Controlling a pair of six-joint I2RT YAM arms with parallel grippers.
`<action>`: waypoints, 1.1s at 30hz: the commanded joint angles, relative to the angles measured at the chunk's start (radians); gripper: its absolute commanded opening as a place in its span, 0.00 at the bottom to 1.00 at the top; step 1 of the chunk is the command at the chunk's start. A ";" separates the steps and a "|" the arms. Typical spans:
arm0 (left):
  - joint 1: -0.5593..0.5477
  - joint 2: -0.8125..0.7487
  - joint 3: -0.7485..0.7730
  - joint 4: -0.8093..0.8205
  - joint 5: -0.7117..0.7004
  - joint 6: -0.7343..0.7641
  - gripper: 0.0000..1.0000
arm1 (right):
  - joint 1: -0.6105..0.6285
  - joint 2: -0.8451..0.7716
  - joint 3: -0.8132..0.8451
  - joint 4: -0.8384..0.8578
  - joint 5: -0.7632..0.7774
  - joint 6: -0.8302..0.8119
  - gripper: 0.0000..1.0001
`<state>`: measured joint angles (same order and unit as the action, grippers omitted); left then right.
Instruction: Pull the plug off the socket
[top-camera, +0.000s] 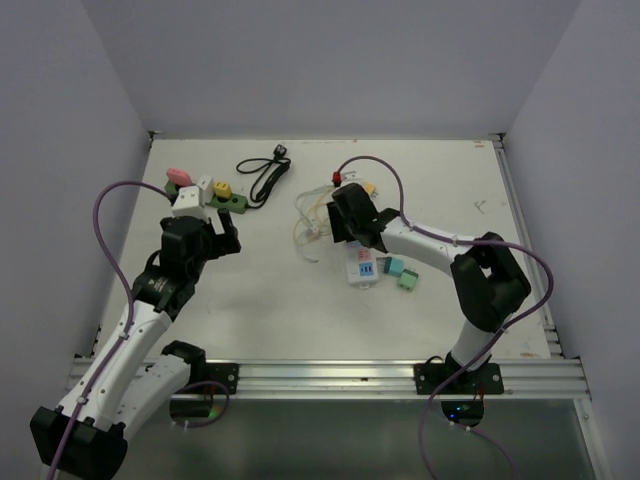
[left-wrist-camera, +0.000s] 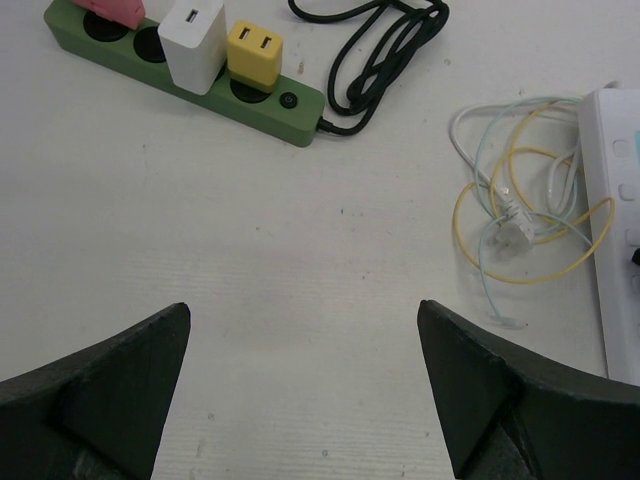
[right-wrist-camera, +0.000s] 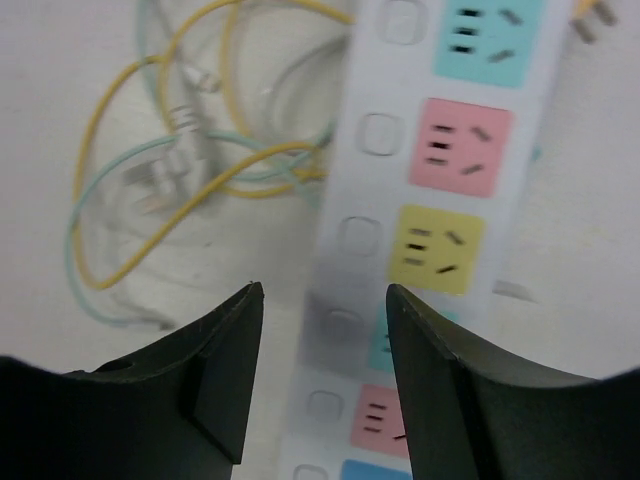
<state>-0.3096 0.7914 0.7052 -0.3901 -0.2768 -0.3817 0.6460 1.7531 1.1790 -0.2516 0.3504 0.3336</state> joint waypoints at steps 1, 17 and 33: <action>0.014 -0.029 -0.004 -0.003 -0.042 -0.002 0.99 | 0.095 -0.005 0.030 0.092 -0.134 -0.110 0.56; 0.021 -0.083 -0.015 0.000 -0.104 -0.019 0.99 | 0.169 0.401 0.344 0.025 -0.050 -0.183 0.57; 0.023 -0.067 -0.015 0.003 -0.087 -0.019 0.99 | -0.233 0.201 0.004 0.049 -0.066 -0.042 0.57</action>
<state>-0.2947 0.7223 0.6891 -0.3908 -0.3595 -0.3851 0.4931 1.9762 1.2324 -0.1020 0.2409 0.2554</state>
